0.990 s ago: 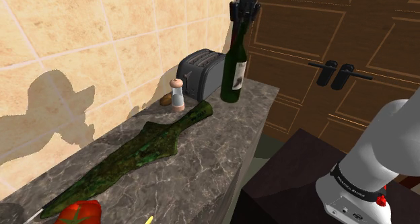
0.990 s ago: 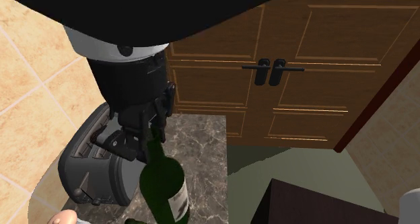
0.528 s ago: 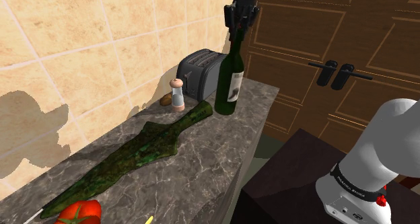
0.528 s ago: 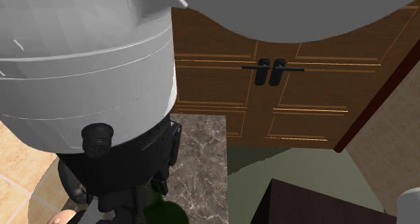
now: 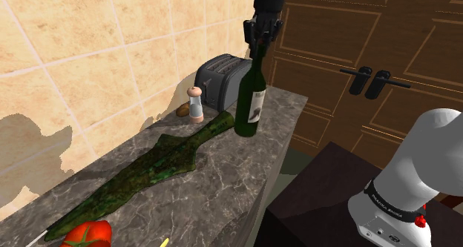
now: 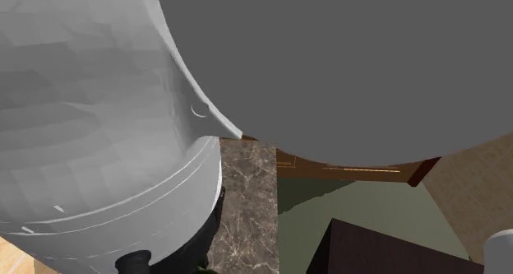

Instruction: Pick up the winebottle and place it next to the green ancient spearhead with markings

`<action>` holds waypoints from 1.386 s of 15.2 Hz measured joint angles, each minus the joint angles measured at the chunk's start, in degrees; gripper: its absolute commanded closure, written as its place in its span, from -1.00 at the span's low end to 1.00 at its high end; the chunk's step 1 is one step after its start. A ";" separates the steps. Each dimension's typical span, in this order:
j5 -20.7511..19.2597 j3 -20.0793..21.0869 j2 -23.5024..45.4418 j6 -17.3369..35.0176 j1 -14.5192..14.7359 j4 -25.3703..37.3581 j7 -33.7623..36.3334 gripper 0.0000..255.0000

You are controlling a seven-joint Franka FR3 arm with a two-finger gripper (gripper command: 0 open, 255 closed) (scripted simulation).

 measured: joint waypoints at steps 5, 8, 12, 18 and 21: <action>0.06 -0.03 -0.20 3.89 -0.02 -4.10 -0.26 1.00; 0.11 0.07 -0.17 6.22 0.04 -6.40 -0.23 1.00; 0.18 0.13 -0.23 9.22 0.08 -9.46 -0.30 1.00; 0.22 0.15 0.37 13.92 0.06 -13.57 -0.56 1.00; 0.25 0.26 0.79 16.27 0.11 -15.49 -0.51 1.00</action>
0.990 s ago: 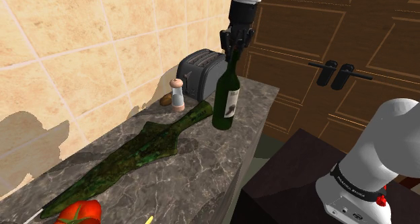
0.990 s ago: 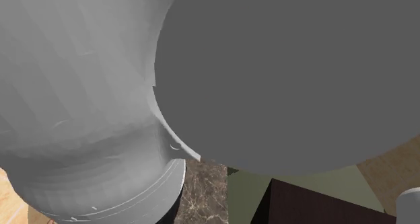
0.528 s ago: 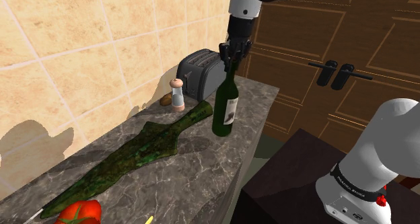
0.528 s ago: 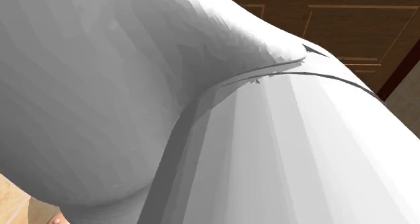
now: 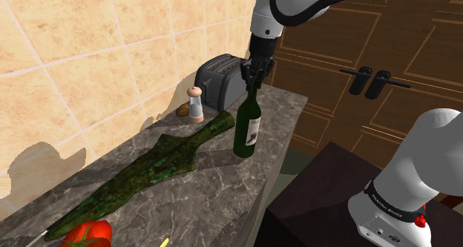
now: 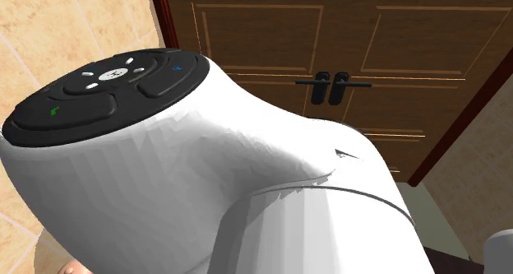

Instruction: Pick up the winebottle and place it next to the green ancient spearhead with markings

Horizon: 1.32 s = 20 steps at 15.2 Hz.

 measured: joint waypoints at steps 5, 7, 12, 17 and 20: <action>0.02 0.11 0.52 2.21 0.05 -1.67 0.05 1.00; 0.02 0.12 0.54 2.29 0.05 -1.73 0.05 1.00; 0.03 0.12 0.52 2.33 0.05 -1.74 0.05 -1.00; 0.01 0.12 -0.01 -0.01 0.07 0.11 0.19 -1.00; 0.02 -0.19 -1.51 -4.20 -0.04 2.83 -0.05 -1.00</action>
